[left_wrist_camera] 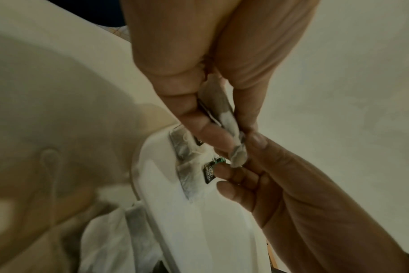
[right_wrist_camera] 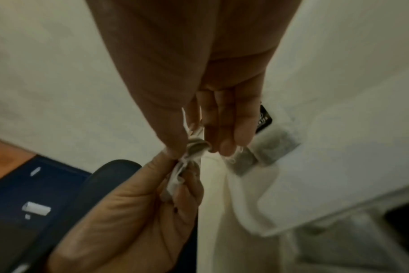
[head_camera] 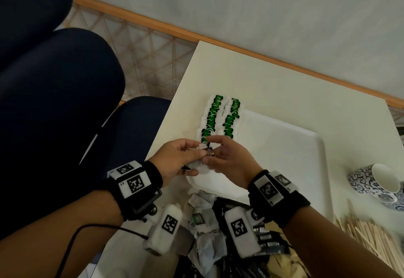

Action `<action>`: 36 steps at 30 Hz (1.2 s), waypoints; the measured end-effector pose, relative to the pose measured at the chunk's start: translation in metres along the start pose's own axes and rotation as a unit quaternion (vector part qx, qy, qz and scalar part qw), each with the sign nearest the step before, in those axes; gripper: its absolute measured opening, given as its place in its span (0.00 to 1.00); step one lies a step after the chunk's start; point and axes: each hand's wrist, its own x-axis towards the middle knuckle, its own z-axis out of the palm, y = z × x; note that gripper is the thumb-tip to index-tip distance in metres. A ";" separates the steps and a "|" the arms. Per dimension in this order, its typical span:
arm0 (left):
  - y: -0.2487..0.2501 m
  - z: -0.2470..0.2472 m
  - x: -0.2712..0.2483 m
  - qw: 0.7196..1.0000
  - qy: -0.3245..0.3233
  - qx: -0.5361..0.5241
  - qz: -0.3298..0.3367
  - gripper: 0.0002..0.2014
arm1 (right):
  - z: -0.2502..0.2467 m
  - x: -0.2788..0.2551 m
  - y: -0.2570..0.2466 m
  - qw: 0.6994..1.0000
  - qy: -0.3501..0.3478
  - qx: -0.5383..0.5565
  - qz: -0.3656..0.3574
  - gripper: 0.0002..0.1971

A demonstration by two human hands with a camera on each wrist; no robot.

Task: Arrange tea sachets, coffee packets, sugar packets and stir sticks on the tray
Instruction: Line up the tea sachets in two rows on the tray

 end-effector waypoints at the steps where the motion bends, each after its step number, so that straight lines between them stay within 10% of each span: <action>1: 0.000 0.000 0.000 1.000 0.002 0.000 0.003 0.11 | 0.000 0.000 0.000 0.999 0.006 0.045 -0.003 0.22; 18: -0.004 -0.005 -0.004 1.000 -0.013 0.015 -0.006 0.06 | 0.000 -0.006 -0.009 0.992 0.071 -0.081 -0.067 0.05; 22: -0.003 -0.005 -0.004 1.000 -0.015 0.017 -0.004 0.06 | 0.002 -0.009 -0.011 0.997 0.041 -0.047 -0.039 0.18; 36: -0.007 -0.009 -0.008 0.999 -0.006 0.039 -0.024 0.04 | -0.006 -0.015 -0.013 0.994 0.027 -0.086 -0.067 0.19</action>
